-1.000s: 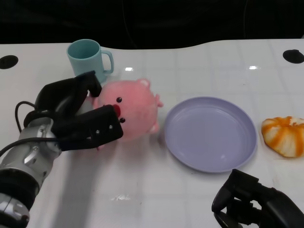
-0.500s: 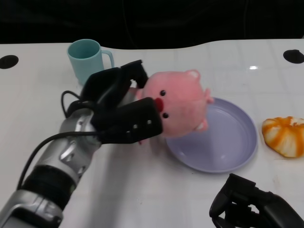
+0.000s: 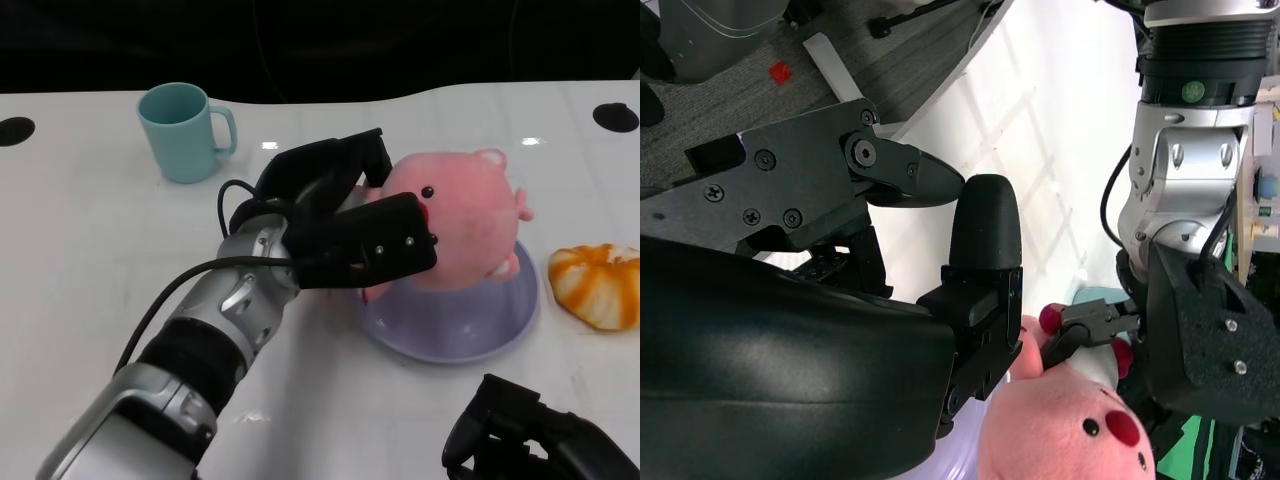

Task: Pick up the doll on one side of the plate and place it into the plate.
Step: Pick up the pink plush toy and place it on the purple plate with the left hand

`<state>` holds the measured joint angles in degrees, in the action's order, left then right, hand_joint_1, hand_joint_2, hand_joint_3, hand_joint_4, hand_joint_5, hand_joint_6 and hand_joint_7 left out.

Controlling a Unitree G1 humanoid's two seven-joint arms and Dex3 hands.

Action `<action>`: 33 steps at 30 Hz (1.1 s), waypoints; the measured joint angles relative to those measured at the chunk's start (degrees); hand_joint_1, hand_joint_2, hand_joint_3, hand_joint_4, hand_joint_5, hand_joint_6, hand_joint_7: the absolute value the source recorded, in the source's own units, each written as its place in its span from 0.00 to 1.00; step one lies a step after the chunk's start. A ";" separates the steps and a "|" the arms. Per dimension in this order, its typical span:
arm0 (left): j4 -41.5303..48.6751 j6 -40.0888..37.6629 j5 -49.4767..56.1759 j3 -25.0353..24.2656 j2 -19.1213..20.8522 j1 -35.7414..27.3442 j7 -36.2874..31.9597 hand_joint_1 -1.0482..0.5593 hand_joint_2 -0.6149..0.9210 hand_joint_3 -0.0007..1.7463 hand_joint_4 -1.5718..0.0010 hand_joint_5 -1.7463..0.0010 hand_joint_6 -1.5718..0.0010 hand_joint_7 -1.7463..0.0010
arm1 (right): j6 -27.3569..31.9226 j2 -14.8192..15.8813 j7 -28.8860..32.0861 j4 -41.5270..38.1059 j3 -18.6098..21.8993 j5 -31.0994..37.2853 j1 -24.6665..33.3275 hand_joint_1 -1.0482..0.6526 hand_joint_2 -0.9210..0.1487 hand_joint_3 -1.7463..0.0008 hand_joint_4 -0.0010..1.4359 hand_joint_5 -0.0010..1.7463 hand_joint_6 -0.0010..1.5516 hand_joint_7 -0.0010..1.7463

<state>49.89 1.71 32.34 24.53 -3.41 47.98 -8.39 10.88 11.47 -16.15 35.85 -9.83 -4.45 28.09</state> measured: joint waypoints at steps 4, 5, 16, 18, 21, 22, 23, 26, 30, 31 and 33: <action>3.67 -0.30 0.03 0.33 -2.14 1.15 -0.04 0.56 0.72 0.58 0.43 0.00 0.54 0.00 | 0.00 -0.09 0.06 0.18 -0.21 0.04 -0.01 0.51 0.05 0.62 0.44 1.00 0.27 0.96; 4.54 -0.19 0.03 0.37 -2.56 1.48 -0.23 0.56 0.72 0.57 0.43 0.00 0.54 0.00 | 0.00 -0.11 0.08 0.21 -0.27 0.04 0.00 0.51 0.05 0.62 0.44 1.00 0.27 0.96; 11.75 2.44 -4.46 -1.72 -4.28 4.58 4.85 0.41 0.96 0.23 0.85 0.44 0.69 0.89 | -0.02 -0.14 0.16 0.31 -0.33 0.01 0.12 0.51 0.04 0.63 0.44 1.00 0.27 0.96; 11.92 3.43 -3.00 0.27 -3.52 4.61 6.23 0.29 0.99 0.24 0.96 0.62 0.77 0.96 | -0.02 -0.16 0.19 0.33 -0.33 0.00 0.13 0.51 0.04 0.63 0.44 1.00 0.27 0.97; 11.89 3.63 -1.02 2.36 -2.64 4.63 7.61 0.19 1.00 0.26 1.00 0.81 0.86 0.99 | -0.02 -0.16 0.21 0.45 -0.32 0.03 0.12 0.51 0.04 0.63 0.44 1.00 0.27 0.97; 11.74 3.65 -0.48 2.85 -2.32 4.64 8.00 0.15 1.00 0.28 1.00 0.89 0.90 0.99 | -0.02 -0.16 0.21 0.48 -0.31 0.03 0.12 0.51 0.05 0.63 0.44 1.00 0.27 0.97; 11.49 3.64 0.16 3.26 -1.93 4.65 8.47 0.13 1.00 0.29 1.00 0.94 0.92 0.99 | -0.02 -0.16 0.21 0.51 -0.30 0.02 0.12 0.51 0.05 0.63 0.44 1.00 0.27 0.97; 10.11 3.57 1.85 4.93 -0.61 4.67 9.68 0.07 1.00 0.32 1.00 0.99 0.97 1.00 | -0.02 -0.16 0.20 0.56 -0.20 0.00 0.12 0.52 0.05 0.62 0.44 1.00 0.27 0.97; 7.81 3.13 2.92 5.59 0.55 4.67 11.77 0.04 1.00 0.33 1.00 1.00 1.00 1.00 | -0.01 -0.15 0.17 0.58 0.02 -0.11 0.12 0.52 0.05 0.62 0.44 1.00 0.27 0.97; 7.02 3.01 2.98 5.65 0.83 4.67 12.31 0.02 1.00 0.34 1.00 1.00 1.00 1.00 | -0.01 -0.15 0.17 0.58 0.08 -0.11 0.11 0.52 0.05 0.62 0.44 1.00 0.27 0.97; 5.07 2.98 3.00 5.88 1.65 4.63 13.59 0.01 1.00 0.35 1.00 1.00 1.00 1.00 | -0.01 -0.15 0.17 0.59 0.17 -0.11 0.11 0.51 0.05 0.62 0.44 1.00 0.27 0.97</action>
<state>54.96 4.70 35.34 30.41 -1.76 52.61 5.20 10.87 11.32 -15.97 36.44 -9.65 -4.56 28.21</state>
